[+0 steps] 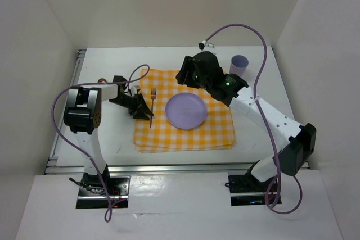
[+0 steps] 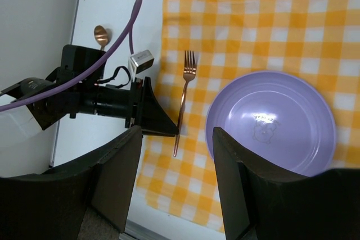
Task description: Set the dinner table for one person
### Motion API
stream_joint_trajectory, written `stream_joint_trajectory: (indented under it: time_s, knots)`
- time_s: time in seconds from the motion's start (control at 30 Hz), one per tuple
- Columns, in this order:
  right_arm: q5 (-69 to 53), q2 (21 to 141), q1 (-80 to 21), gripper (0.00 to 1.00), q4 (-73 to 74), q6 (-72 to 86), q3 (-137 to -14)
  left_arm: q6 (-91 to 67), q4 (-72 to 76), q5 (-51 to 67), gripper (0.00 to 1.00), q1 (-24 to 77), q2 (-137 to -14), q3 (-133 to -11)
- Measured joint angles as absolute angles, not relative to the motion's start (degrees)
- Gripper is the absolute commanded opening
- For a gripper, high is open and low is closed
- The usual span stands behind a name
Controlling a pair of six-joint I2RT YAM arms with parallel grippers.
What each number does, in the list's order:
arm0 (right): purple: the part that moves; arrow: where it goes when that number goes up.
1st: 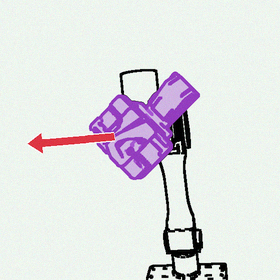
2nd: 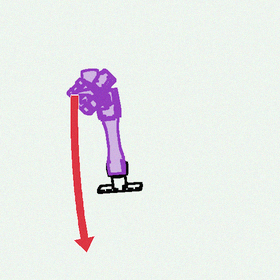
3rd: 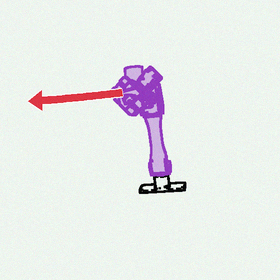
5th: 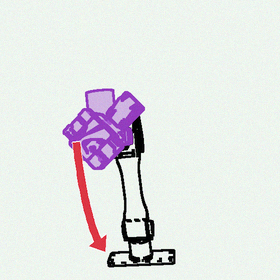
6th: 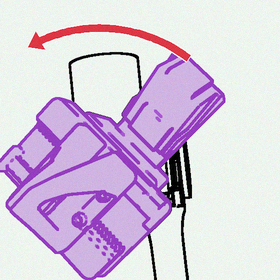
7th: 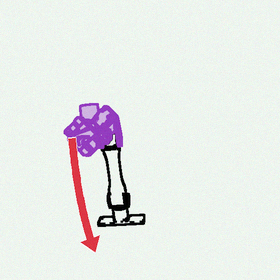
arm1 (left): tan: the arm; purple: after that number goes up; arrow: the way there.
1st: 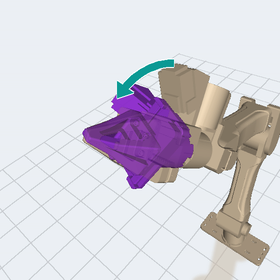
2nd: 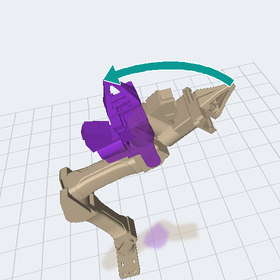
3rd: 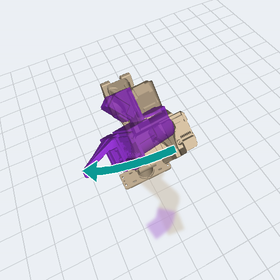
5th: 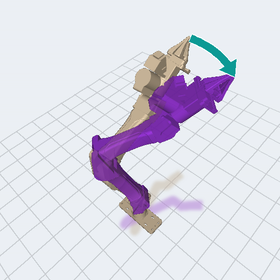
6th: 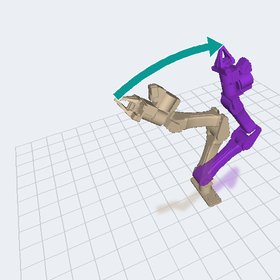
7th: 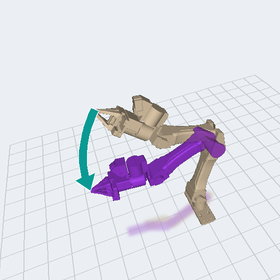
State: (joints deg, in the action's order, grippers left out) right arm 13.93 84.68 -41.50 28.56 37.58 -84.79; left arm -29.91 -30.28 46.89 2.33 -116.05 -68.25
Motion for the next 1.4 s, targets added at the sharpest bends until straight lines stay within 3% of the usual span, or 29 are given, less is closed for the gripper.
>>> stream_joint_trajectory:
  time_s: [0.43,0.63,0.73,0.83,1.03,1.2,1.4]
  knots:
    - [14.44,82.19,-41.5,0.61,28.64,37.56,-84.77,-27.07,-35.68,43.88,0.45,2.33,-111.96,-70.15]
    - [14.09,82.04,-41.5,0.65,29.52,34.79,-84.88,-19.05,-42.98,36.05,0.45,1.61,-107.22,-85.32]
    - [12.19,83.81,-41.47,0.65,32.12,32.77,-86.78,-13.54,-43.05,28.99,0.57,-0.93,-103.15,-91.68]
    - [9.87,86.28,-41.47,0.65,32.82,31.59,-87.68,-7.22,-42.81,19.18,0.61,-5.1,-101.21,-96.31]
    - [7.01,86.78,-41.45,0.65,32.45,31.18,-83.46,0.25,-45.95,10.11,0.61,-13.13,-114.17,-107.22]
    - [6.66,86.78,-41.45,0.65,32.6,31.18,-82.11,3.14,-46.54,8.62,0.61,-15.75,-124.92,-106.85]
    - [6.68,86.46,-41.45,0.65,32.62,31.22,-81.95,4.62,-45.89,4.86,0.59,-14.96,-127.7,-106.96]
